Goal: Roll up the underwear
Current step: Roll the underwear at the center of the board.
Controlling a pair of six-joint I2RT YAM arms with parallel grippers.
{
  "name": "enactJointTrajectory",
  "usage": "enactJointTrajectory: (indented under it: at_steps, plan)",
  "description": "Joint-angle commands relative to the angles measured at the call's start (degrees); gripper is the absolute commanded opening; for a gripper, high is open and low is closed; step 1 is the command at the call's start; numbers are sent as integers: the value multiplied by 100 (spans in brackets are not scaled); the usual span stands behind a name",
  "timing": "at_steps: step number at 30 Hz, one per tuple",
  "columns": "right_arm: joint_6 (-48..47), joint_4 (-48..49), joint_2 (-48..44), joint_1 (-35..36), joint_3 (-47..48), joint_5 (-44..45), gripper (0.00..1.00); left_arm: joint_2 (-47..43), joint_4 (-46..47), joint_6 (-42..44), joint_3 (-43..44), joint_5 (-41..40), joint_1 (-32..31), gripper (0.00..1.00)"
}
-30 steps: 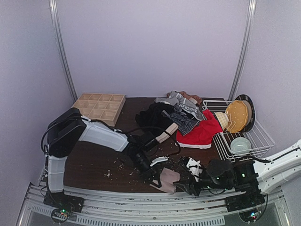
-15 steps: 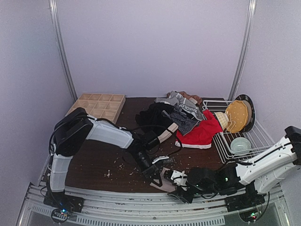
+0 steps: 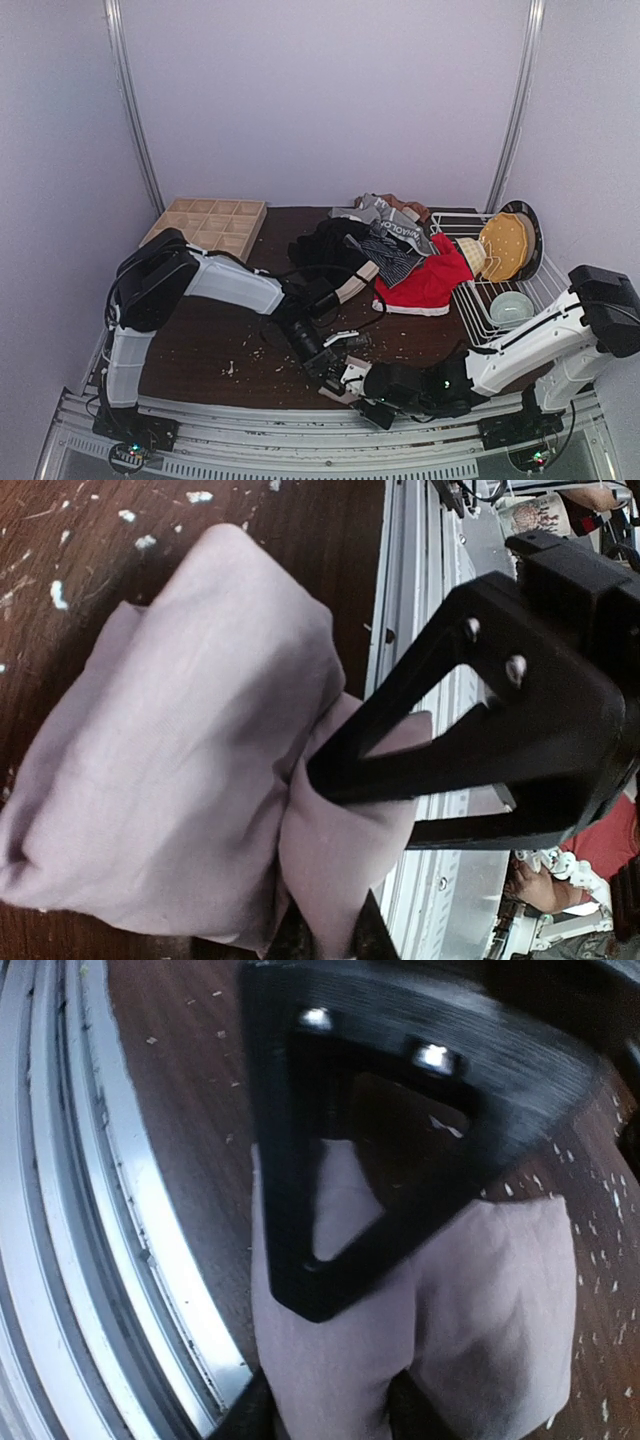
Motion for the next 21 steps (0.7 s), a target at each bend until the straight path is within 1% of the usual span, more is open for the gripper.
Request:
enactJointTrajectory:
  at_steps: [1,3,4,6,7,9,11,14,17,19,20,21]
  plan:
    - [304,-370,233,26,139,-145,21,268,-41,-29,-220,-1043,101,15]
    - [398,-261,171,3,-11,-232,11,173,67,-79,-320,-1139,101,22]
    - [452,-214,138,-22,-77,-307,7,115,140,-126,-374,-1212,101,27]
    - [523,-105,91,-81,-189,-477,1,-39,356,-335,-549,-1404,136,38]
    - [540,-67,59,-118,-222,-557,0,-123,517,-472,-646,-1478,181,44]
    - [535,44,-5,-187,-322,-794,0,-340,948,-791,-957,-1783,319,50]
    - [522,241,-70,-323,-450,-1100,0,-609,1499,-1094,-1339,-1969,484,52]
    - [589,441,-153,-626,-590,-1573,0,-1169,2345,-1480,-1934,-2512,626,55]
    - [707,656,-171,-912,-675,-2003,0,-1917,3226,-1766,-2629,-3395,654,57]
    - [773,853,-190,-1059,-782,-2209,0,-2504,4166,-1954,-3363,-3929,650,63]
    - [804,906,-176,-1162,-803,-2360,0,-2900,4735,-2021,-3734,-4215,646,68]
    - [827,947,-161,-1254,-814,-2527,0,-3142,5291,-2048,-4154,-4407,642,92]
